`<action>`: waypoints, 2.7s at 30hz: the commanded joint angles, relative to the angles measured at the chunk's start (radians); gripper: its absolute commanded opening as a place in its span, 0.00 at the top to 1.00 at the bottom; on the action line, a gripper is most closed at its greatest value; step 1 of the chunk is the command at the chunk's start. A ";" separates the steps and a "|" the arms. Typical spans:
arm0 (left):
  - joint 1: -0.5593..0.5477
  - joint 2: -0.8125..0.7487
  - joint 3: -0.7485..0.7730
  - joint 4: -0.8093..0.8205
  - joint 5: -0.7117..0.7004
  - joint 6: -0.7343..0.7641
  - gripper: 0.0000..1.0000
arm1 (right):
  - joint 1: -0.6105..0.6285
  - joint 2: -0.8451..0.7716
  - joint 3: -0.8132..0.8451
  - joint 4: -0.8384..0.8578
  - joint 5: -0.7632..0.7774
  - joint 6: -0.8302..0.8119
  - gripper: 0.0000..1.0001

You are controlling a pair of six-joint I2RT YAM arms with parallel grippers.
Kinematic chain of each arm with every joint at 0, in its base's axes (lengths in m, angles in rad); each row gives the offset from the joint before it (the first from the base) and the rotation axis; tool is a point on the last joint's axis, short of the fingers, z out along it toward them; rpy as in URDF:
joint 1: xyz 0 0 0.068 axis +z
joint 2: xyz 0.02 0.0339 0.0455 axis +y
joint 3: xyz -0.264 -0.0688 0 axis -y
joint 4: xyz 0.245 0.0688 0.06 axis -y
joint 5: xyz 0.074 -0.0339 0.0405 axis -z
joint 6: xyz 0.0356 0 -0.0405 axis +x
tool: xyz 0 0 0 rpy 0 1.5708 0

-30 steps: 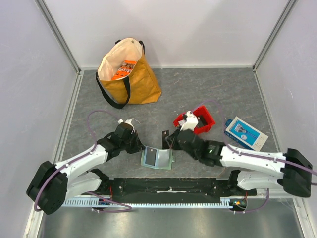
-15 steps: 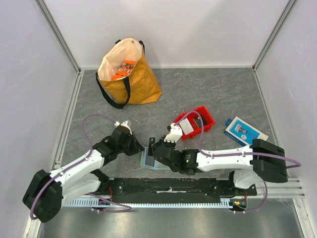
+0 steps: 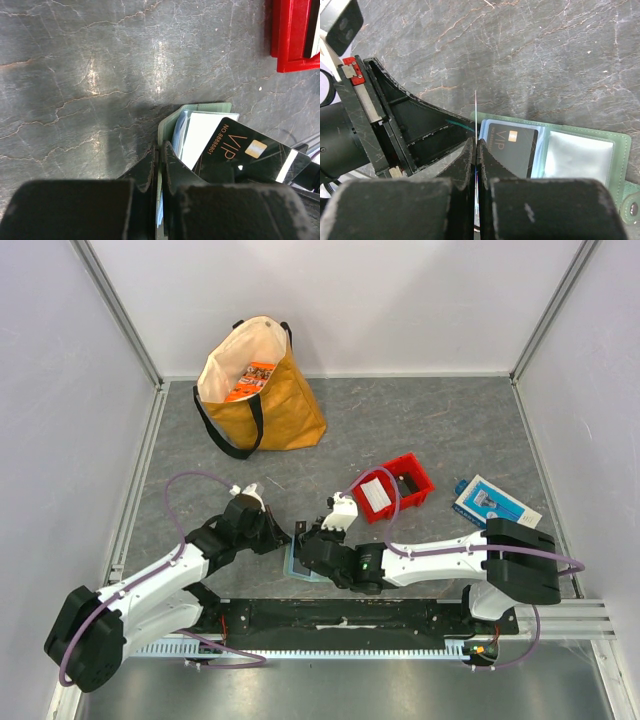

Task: Put the credit cards into the card holder
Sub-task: Turn over the card slot at the center of the board, then insert the credit card into the card holder.

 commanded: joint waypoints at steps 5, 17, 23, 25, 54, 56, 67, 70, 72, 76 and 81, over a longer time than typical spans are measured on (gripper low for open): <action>-0.002 -0.011 -0.002 0.010 -0.010 -0.030 0.98 | 0.007 0.010 0.049 0.031 0.048 0.014 1.00; -0.002 -0.017 -0.002 0.007 -0.015 -0.030 0.98 | 0.008 0.036 0.055 -0.025 0.049 0.036 1.00; -0.002 -0.020 -0.005 0.007 -0.015 -0.030 0.98 | 0.009 0.049 0.061 -0.059 0.043 0.034 1.00; -0.003 -0.025 -0.006 0.006 -0.015 -0.030 0.98 | 0.009 0.055 0.070 -0.071 0.043 0.027 1.00; -0.002 -0.074 -0.009 -0.016 -0.018 -0.028 0.98 | 0.075 0.188 0.368 -0.620 0.192 0.030 1.00; -0.003 -0.075 -0.011 -0.020 -0.021 -0.028 0.98 | 0.075 0.176 0.366 -0.662 0.207 0.054 1.00; -0.002 -0.040 -0.077 0.016 -0.086 -0.031 0.98 | -0.063 -0.141 -0.147 0.053 -0.233 -0.065 1.00; -0.002 -0.019 -0.100 0.044 -0.095 -0.044 0.98 | -0.120 -0.190 -0.295 0.269 -0.339 -0.055 1.00; -0.005 -0.008 -0.111 0.061 -0.095 -0.051 0.98 | -0.131 -0.195 -0.310 0.310 -0.362 -0.071 1.00; -0.003 0.001 -0.127 0.090 -0.095 -0.065 0.98 | -0.146 -0.166 -0.347 0.427 -0.425 -0.068 1.00; -0.002 0.003 -0.127 0.089 -0.095 -0.067 0.98 | -0.147 -0.160 -0.378 0.490 -0.448 -0.064 1.00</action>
